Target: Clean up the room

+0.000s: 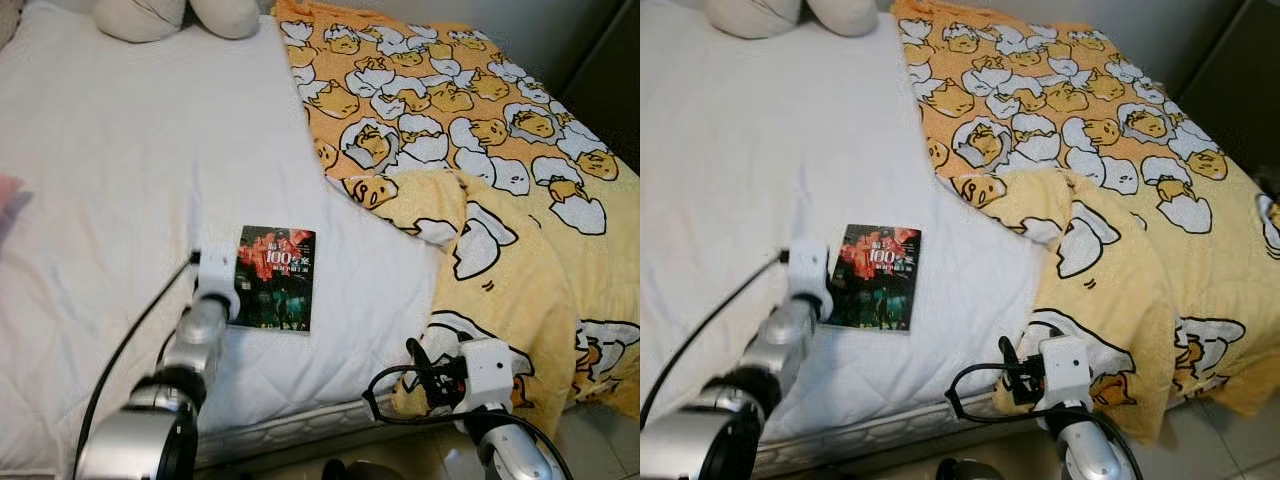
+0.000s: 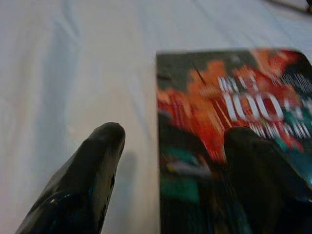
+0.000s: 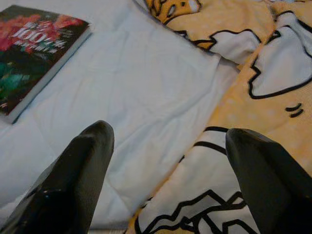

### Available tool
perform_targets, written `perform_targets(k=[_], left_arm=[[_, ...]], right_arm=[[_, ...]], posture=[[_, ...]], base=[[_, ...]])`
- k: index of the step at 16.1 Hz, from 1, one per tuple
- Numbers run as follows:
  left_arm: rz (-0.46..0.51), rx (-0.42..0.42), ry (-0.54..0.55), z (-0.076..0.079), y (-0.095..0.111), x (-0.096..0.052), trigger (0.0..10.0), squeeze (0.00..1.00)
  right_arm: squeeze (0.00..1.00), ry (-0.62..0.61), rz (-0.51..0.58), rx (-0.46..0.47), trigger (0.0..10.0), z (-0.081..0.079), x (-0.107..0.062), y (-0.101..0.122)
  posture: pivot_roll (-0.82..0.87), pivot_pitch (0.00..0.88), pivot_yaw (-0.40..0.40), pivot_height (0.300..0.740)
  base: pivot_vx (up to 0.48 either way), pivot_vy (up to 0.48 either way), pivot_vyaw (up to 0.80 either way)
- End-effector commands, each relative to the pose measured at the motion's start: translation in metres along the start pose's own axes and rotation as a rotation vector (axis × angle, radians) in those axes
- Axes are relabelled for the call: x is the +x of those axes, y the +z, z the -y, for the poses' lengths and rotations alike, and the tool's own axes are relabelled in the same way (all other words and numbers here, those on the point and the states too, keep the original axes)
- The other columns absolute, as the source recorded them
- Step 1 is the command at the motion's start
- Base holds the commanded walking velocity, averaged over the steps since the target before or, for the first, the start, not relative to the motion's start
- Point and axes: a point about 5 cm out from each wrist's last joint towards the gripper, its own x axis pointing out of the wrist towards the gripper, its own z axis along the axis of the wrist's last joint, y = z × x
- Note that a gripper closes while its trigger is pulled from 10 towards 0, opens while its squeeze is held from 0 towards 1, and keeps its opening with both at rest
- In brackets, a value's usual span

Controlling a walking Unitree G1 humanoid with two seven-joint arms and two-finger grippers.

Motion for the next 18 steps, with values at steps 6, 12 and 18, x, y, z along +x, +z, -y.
perform_targets(k=[6, 12, 18], left_arm=[[0.010, 0.058, -0.071, 0.020, -0.011, -0.007, 10.0, 0.00], [0.038, 0.151, -0.164, 0.028, -0.016, -0.013, 10.0, 0.00], [-0.141, 0.114, -0.107, 0.027, -0.042, -0.018, 10.0, 0.00]], right_arm=[[0.00, 0.197, -0.157, -0.044, 10.0, -0.009, -0.040, -0.035], [0.00, 0.162, -0.211, -0.023, 10.0, -0.002, -0.050, -0.048], [0.00, 0.177, -0.164, -0.028, 10.0, 0.000, -0.032, -0.034]], posture=[[-0.17, 0.107, -0.087, 0.740], [-0.17, 0.101, -0.075, 0.740], [-0.16, 0.069, -0.083, 0.740]], base=[[0.000, 0.000, 0.00], [0.000, 0.000, 0.00], [0.000, 0.000, 0.00]])
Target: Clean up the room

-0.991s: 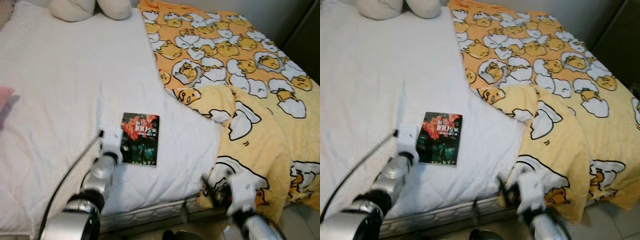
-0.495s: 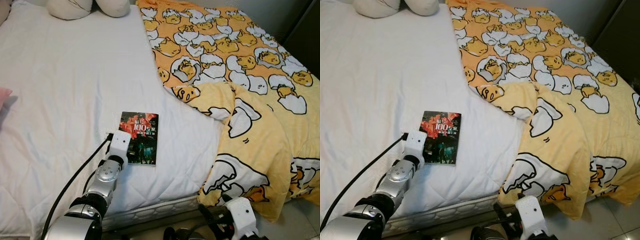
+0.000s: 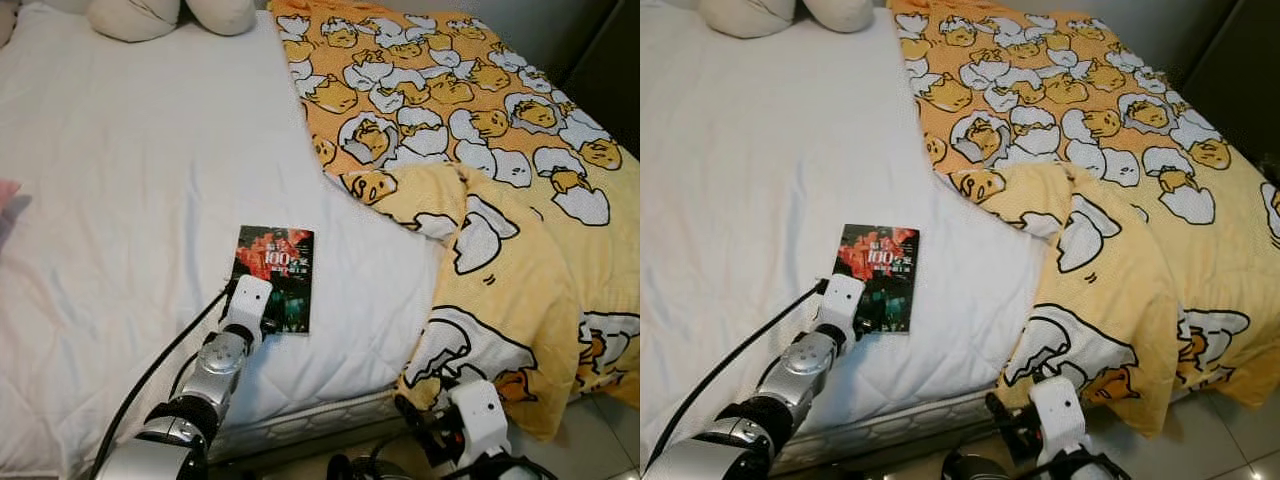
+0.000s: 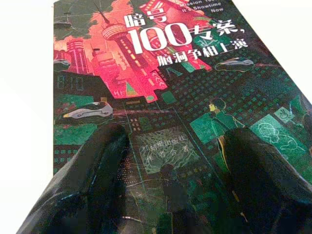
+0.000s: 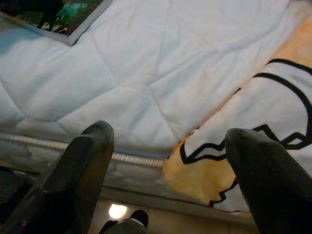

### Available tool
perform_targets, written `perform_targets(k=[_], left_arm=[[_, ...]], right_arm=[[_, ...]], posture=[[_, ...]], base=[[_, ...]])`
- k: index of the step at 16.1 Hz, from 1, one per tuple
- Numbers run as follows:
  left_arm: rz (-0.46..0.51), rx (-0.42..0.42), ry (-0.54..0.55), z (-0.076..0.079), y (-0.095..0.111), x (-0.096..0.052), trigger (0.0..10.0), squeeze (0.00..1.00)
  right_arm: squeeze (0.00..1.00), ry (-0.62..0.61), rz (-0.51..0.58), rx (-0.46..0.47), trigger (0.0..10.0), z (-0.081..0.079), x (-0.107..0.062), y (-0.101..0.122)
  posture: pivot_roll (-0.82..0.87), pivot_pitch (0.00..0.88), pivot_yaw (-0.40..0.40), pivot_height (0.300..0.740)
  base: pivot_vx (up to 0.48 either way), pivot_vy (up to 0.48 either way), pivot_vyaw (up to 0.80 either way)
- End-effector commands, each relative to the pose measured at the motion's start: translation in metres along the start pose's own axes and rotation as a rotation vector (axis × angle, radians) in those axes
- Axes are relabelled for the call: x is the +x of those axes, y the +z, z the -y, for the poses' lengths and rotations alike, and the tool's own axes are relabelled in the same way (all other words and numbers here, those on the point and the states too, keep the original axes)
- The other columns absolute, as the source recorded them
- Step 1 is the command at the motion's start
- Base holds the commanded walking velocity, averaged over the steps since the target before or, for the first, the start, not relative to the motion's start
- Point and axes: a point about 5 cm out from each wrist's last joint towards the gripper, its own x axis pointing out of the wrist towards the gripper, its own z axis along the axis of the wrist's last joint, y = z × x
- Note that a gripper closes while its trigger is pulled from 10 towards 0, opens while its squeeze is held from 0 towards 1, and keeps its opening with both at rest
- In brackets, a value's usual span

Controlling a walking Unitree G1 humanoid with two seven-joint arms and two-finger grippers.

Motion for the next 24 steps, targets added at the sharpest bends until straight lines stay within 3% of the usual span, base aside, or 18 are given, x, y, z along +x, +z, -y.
perform_targets(k=[1, 4, 11, 14, 17, 21, 22, 24], left_arm=[[-0.046, -0.020, 0.076, -0.008, -0.008, -0.002, 10.0, 0.00], [0.016, -0.037, 0.182, -0.026, 0.003, -0.001, 10.0, 0.00], [0.049, -0.058, 0.212, -0.035, 0.010, 0.000, 10.0, 0.00], [-0.076, -0.187, 0.103, -0.023, 0.001, 0.004, 10.0, 0.00], [-0.151, -0.294, 0.112, -0.022, 0.002, 0.008, 10.0, 0.00], [-0.125, -0.337, 0.108, -0.023, 0.013, 0.012, 10.0, 0.00], [-0.133, -0.374, 0.059, -0.018, 0.010, 0.012, 10.0, 0.00], [-0.248, -0.445, -0.045, 0.000, -0.011, 0.005, 10.0, 0.00]], right_arm=[[0.00, -0.017, -0.015, -0.002, 10.0, 0.006, -0.003, -0.003], [0.00, -0.010, -0.017, -0.008, 10.0, 0.005, -0.004, -0.003], [0.00, 0.012, -0.040, -0.007, 10.0, 0.003, -0.008, -0.007], [0.00, 0.026, -0.056, -0.010, 10.0, 0.004, -0.009, -0.009], [0.00, 0.043, -0.067, -0.019, 10.0, 0.004, -0.009, -0.010], [0.00, 0.038, -0.081, -0.022, 10.0, 0.008, -0.012, -0.012], [0.00, 0.037, -0.089, -0.019, 10.0, 0.008, -0.014, -0.013], [0.00, 0.051, -0.103, -0.020, 10.0, 0.005, -0.015, -0.016]], posture=[[-0.17, 0.066, -0.084, 0.740], [-0.17, 0.065, -0.084, 0.740], [-0.16, 0.085, -0.094, 0.740], [-0.16, 0.089, -0.114, 0.740], [-0.17, 0.088, -0.125, 0.740], [-0.18, 0.087, -0.120, 0.740], [-0.18, 0.086, -0.121, 0.740], [-0.17, 0.090, -0.123, 0.740]], base=[[0.000, 0.000, 0.00], [0.000, 0.000, 0.00], [0.000, 0.000, 0.00], [0.000, 0.000, 0.00], [0.000, 0.000, 0.00], [0.000, 0.000, 0.00], [0.000, 0.000, 0.00], [0.000, 0.000, 0.00]])
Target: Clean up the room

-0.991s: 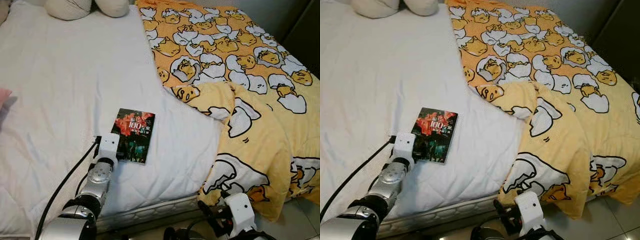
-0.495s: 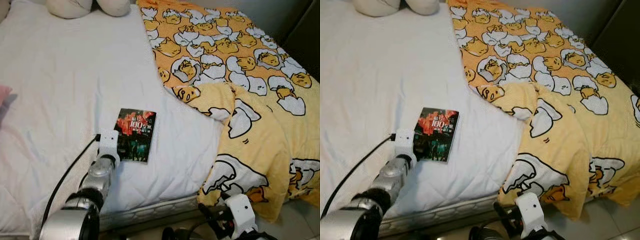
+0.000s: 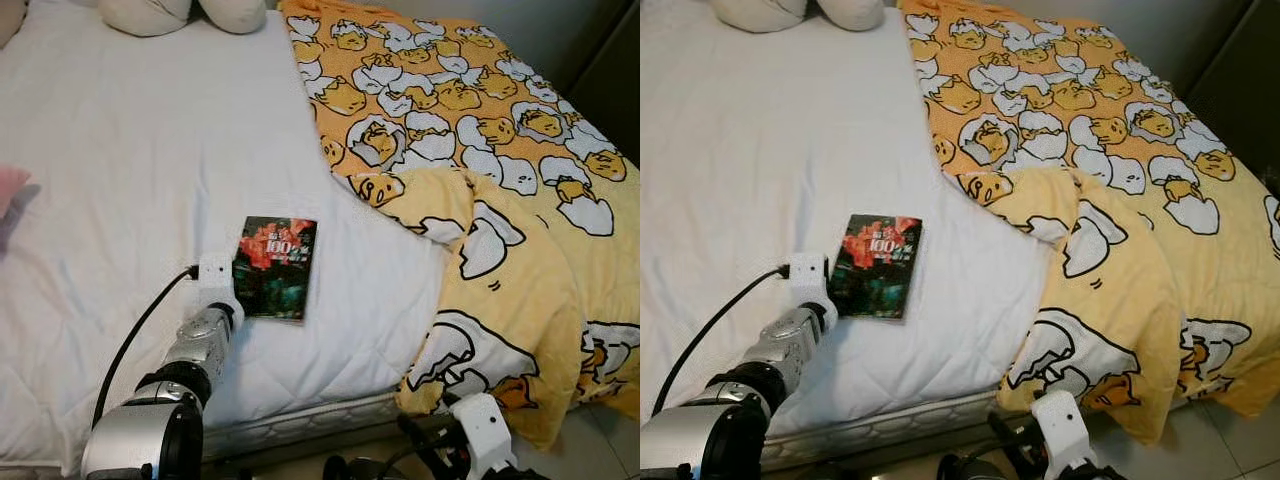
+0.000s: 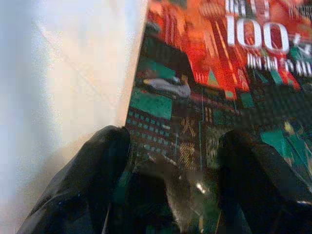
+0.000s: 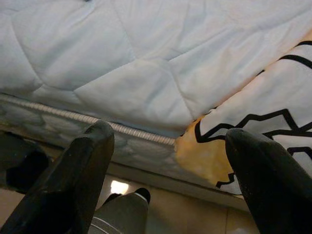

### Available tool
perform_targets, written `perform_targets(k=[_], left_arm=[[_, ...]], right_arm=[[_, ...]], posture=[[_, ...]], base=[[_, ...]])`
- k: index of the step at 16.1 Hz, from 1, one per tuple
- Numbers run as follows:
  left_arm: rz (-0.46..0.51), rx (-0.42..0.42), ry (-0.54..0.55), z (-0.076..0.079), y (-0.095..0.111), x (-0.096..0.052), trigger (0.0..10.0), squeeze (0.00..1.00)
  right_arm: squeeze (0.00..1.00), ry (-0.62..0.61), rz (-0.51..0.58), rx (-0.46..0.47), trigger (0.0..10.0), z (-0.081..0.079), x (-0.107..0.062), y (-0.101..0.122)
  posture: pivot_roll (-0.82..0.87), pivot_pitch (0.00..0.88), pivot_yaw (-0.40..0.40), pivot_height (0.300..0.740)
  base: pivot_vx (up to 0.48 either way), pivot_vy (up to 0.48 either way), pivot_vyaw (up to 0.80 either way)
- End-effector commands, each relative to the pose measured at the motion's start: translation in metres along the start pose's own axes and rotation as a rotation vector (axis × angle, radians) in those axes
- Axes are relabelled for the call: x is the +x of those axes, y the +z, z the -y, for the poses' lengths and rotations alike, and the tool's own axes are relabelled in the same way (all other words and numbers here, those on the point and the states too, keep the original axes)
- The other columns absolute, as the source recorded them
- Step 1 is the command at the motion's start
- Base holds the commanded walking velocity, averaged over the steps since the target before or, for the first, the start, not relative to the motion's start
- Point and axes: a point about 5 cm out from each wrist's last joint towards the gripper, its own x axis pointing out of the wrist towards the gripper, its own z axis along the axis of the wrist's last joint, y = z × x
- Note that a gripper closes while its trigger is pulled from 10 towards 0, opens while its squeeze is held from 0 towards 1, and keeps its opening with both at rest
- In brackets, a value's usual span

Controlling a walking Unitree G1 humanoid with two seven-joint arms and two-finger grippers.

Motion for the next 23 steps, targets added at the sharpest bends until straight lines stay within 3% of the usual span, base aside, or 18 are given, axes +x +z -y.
perform_targets(k=[1, 3, 4, 5, 8, 10, 12, 14, 16, 17, 19, 21, 23], left_arm=[[-0.178, -0.024, -0.066, 0.013, -0.042, -0.006, 10.0, 0.00], [-0.213, 0.023, -0.095, 0.017, -0.050, -0.008, 10.0, 0.00], [-0.232, 0.062, -0.117, 0.018, -0.055, -0.010, 4.0, 0.00], [-0.248, 0.092, -0.134, 0.019, -0.058, -0.011, 0.0, 0.00], [-0.219, 0.081, -0.159, 0.021, -0.053, -0.009, 0.0, 0.00], [-0.167, 0.311, -0.197, 0.026, -0.048, -0.008, 0.0, 0.00], [-0.145, 0.356, -0.245, 0.035, -0.046, -0.008, 0.0, 0.00], [-0.130, 0.262, -0.250, 0.039, -0.046, -0.008, 0.0, 0.00], [-0.075, 0.115, -0.251, 0.041, -0.037, -0.006, 0.0, 0.00], [-0.015, 0.008, -0.266, 0.042, -0.025, -0.004, 0.0, 0.00], [0.065, -0.086, -0.288, 0.039, -0.009, -0.003, 0.0, 0.00], [0.122, -0.115, -0.294, 0.037, 0.003, -0.003, 0.0, 0.00], [0.242, -0.060, -0.275, 0.026, 0.030, -0.004, 0.0, 0.00]], right_arm=[[0.00, 0.005, -0.030, -0.005, 10.0, 0.003, -0.003, -0.004], [0.00, 0.002, -0.028, -0.008, 10.0, 0.006, 0.000, -0.003], [0.00, 0.002, -0.027, -0.008, 10.0, 0.007, 0.001, -0.002], [0.00, 0.004, -0.027, -0.009, 10.0, 0.007, 0.002, -0.002], [0.00, 0.010, -0.027, -0.007, 10.0, 0.006, 0.004, -0.003], [0.00, 0.011, -0.030, -0.005, 10.0, 0.005, 0.005, -0.004], [0.00, 0.012, -0.030, -0.004, 10.0, 0.005, 0.006, -0.004], [0.00, 0.012, -0.030, -0.003, 10.0, 0.005, 0.007, -0.005], [0.00, 0.013, -0.029, -0.004, 10.0, 0.006, 0.008, -0.005], [0.00, 0.013, -0.028, -0.006, 10.0, 0.007, 0.009, -0.005], [0.00, 0.013, -0.029, -0.009, 10.0, 0.009, 0.009, -0.006], [0.00, 0.013, -0.030, -0.011, 10.0, 0.010, 0.009, -0.006], [0.00, 0.019, -0.028, -0.015, 10.0, 0.012, 0.012, -0.005]], posture=[[-0.17, 0.089, -0.123, 0.740], [-0.16, 0.087, -0.125, 0.740], [-0.15, 0.084, -0.125, 0.740], [-0.15, 0.083, -0.125, 0.740], [-0.15, 0.078, -0.124, 0.740], [-0.14, 0.076, -0.120, 0.740], [-0.14, 0.070, -0.119, 0.740], [-0.14, 0.059, -0.114, 0.740], [-0.13, 0.048, -0.113, 0.740], [-0.13, 0.041, -0.112, 0.740], [-0.12, 0.032, -0.112, 0.740], [-0.12, 0.027, -0.115, 0.740], [-0.10, 0.024, -0.120, 0.740]], base=[[0.000, 0.000, 0.00], [0.000, 0.000, 0.00], [0.000, 0.000, 0.00], [0.000, 0.000, 0.00], [0.000, 0.000, 0.00], [0.000, 0.000, 0.00], [0.000, 0.000, 0.00], [0.000, 0.000, 0.00], [0.000, 0.000, 0.00], [0.000, 0.000, 0.00], [0.000, 0.000, 0.00], [0.000, 0.000, 0.00], [0.000, 0.000, 0.00]])
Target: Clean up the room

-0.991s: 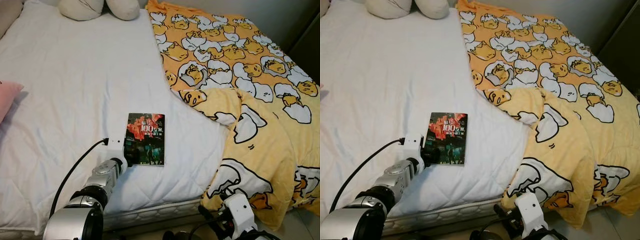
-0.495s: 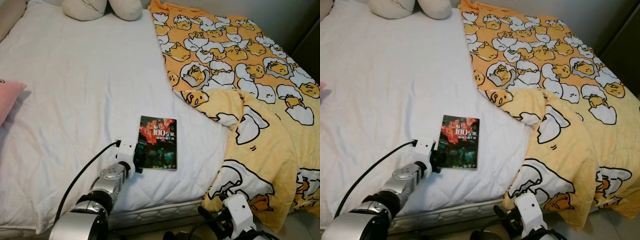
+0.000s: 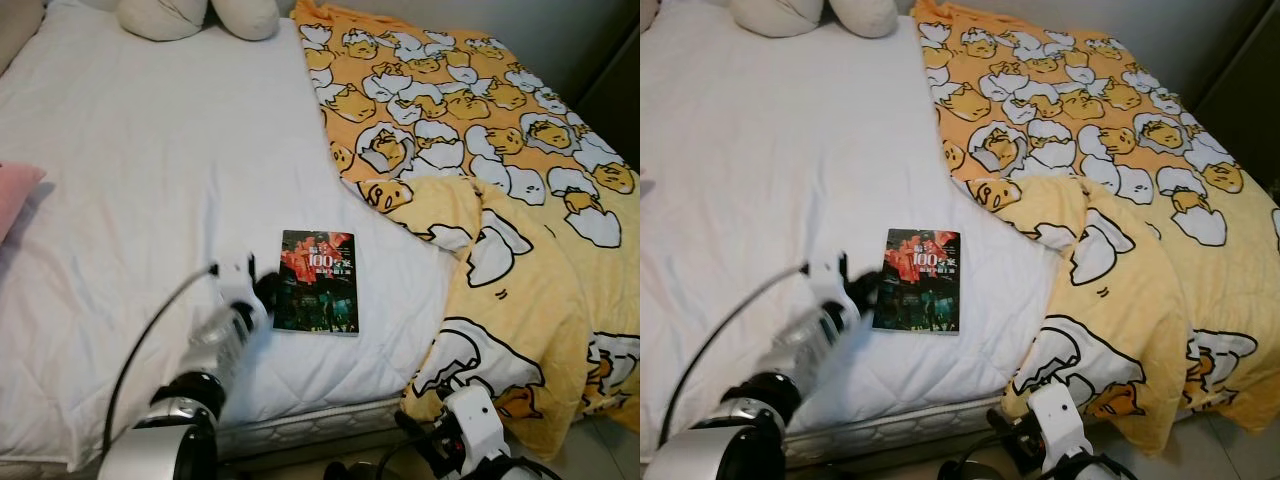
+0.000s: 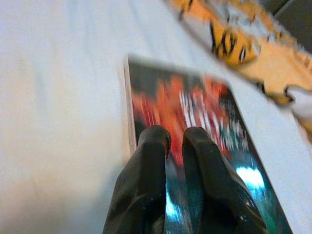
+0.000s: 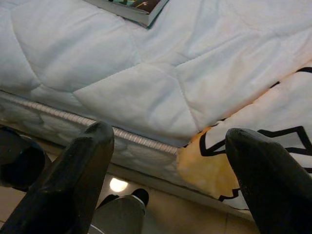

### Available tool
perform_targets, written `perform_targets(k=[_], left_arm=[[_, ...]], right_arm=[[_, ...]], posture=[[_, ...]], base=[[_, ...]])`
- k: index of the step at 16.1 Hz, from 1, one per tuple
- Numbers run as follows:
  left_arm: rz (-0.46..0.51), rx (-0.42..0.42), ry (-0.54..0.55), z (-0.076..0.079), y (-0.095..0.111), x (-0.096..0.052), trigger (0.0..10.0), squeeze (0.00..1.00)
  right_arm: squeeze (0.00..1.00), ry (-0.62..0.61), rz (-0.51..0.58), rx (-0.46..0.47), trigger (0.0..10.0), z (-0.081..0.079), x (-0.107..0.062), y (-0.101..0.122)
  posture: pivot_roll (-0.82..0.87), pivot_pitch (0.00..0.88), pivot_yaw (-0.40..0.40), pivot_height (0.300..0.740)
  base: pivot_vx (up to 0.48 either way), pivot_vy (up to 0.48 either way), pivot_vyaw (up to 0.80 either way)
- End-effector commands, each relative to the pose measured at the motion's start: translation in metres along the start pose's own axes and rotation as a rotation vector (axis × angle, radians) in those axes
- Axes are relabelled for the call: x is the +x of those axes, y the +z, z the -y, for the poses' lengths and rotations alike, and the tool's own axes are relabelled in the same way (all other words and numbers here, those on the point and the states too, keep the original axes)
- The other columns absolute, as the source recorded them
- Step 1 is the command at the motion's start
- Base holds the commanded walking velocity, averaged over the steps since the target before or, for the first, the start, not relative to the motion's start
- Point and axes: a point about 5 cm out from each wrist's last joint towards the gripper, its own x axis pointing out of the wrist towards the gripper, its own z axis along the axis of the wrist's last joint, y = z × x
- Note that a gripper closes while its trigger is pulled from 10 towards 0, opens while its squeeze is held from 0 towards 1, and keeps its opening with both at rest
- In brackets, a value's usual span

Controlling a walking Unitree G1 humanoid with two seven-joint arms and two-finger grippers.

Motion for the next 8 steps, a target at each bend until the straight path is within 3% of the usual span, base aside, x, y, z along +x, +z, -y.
perform_targets(k=[1, 2, 3, 4, 5, 6, 8], left_arm=[[0.033, 0.039, -0.022, 0.004, 0.011, 0.004, 0.0, 0.00], [0.042, 0.117, -0.048, 0.005, 0.014, 0.003, 0.0, 0.00], [0.039, 0.285, -0.044, 0.010, 0.014, 0.004, 0.0, 0.00], [0.054, 0.366, -0.038, 0.015, 0.015, 0.005, 1.8, 0.00], [0.080, 0.410, -0.002, 0.019, 0.017, 0.007, 10.0, 1.00], [0.095, 0.436, 0.029, 0.023, 0.017, 0.009, 10.0, 1.00], [0.059, 0.410, 0.085, 0.029, 0.009, 0.012, 10.0, 1.00]], right_arm=[[0.00, -0.004, -0.007, -0.005, 10.0, 0.004, -0.002, -0.002], [0.00, -0.001, -0.004, -0.007, 10.0, 0.005, -0.001, -0.001], [0.00, -0.005, 0.001, -0.010, 10.0, 0.006, 0.000, 0.000], [0.00, -0.020, 0.020, -0.016, 10.0, 0.007, 0.001, 0.003], [0.00, -0.048, 0.079, 0.002, 10.0, 0.010, 0.001, 0.010], [0.00, -0.089, 0.151, 0.032, 10.0, 0.014, 0.001, 0.019], [0.00, -0.137, 0.226, 0.102, 10.0, 0.017, 0.000, 0.029]], posture=[[-0.10, 0.025, -0.123, 0.740], [-0.10, 0.026, -0.125, 0.740], [-0.09, 0.029, -0.130, 0.740], [-0.09, 0.033, -0.134, 0.740], [-0.09, 0.036, -0.136, 0.740], [-0.09, 0.040, -0.135, 0.740], [-0.11, 0.044, -0.132, 0.740]], base=[[0.000, 0.000, 0.00], [0.000, 0.000, 0.00], [0.000, 0.000, 0.00], [0.000, 0.000, 0.00], [0.000, 0.000, 0.00], [0.000, 0.000, 0.00], [0.000, 0.000, 0.00]])
